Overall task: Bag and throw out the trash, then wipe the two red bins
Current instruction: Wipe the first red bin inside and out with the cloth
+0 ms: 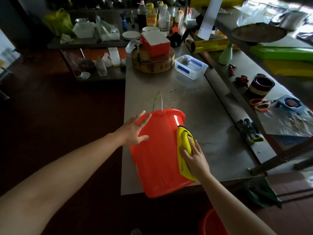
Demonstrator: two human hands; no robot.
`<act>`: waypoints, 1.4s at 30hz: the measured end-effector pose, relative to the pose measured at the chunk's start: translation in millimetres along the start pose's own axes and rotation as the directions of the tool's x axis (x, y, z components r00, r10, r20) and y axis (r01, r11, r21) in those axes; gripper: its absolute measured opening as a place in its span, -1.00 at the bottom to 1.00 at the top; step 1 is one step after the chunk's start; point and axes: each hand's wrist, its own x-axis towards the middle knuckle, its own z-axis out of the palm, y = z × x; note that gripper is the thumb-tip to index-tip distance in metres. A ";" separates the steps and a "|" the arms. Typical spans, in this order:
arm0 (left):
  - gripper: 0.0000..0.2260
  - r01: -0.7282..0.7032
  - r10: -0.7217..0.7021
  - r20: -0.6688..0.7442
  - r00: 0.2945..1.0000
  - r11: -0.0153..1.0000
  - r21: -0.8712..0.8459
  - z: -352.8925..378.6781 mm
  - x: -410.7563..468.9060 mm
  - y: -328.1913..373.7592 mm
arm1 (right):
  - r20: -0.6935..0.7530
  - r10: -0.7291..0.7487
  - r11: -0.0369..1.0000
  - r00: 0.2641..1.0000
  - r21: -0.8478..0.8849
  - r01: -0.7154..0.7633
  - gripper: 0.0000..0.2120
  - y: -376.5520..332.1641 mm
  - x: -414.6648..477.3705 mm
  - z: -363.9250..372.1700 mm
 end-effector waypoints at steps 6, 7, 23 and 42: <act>0.07 -0.022 -0.015 0.148 0.989 0.969 0.245 -12.3 3.6 1.6 | -0.017 -0.040 0.998 0.999 -0.053 0.039 -0.34 -5.6 -2.3 2.7; 0.07 -0.019 -0.016 0.144 0.989 0.971 0.238 -12.0 4.7 2.2 | -0.032 -0.079 0.991 0.996 -0.115 0.075 -0.32 -9.5 -5.8 5.4; 0.01 -0.084 0.064 0.084 0.994 0.961 0.264 -16.9 10.4 1.5 | 0.155 -0.627 0.536 0.763 -0.625 0.568 -0.33 -39.1 -49.6 54.9; 0.04 -0.027 -0.001 0.144 0.990 0.982 0.188 -18.6 25.3 14.4 | -0.069 0.018 0.982 0.997 0.188 -0.005 -0.24 32.3 -38.2 1.9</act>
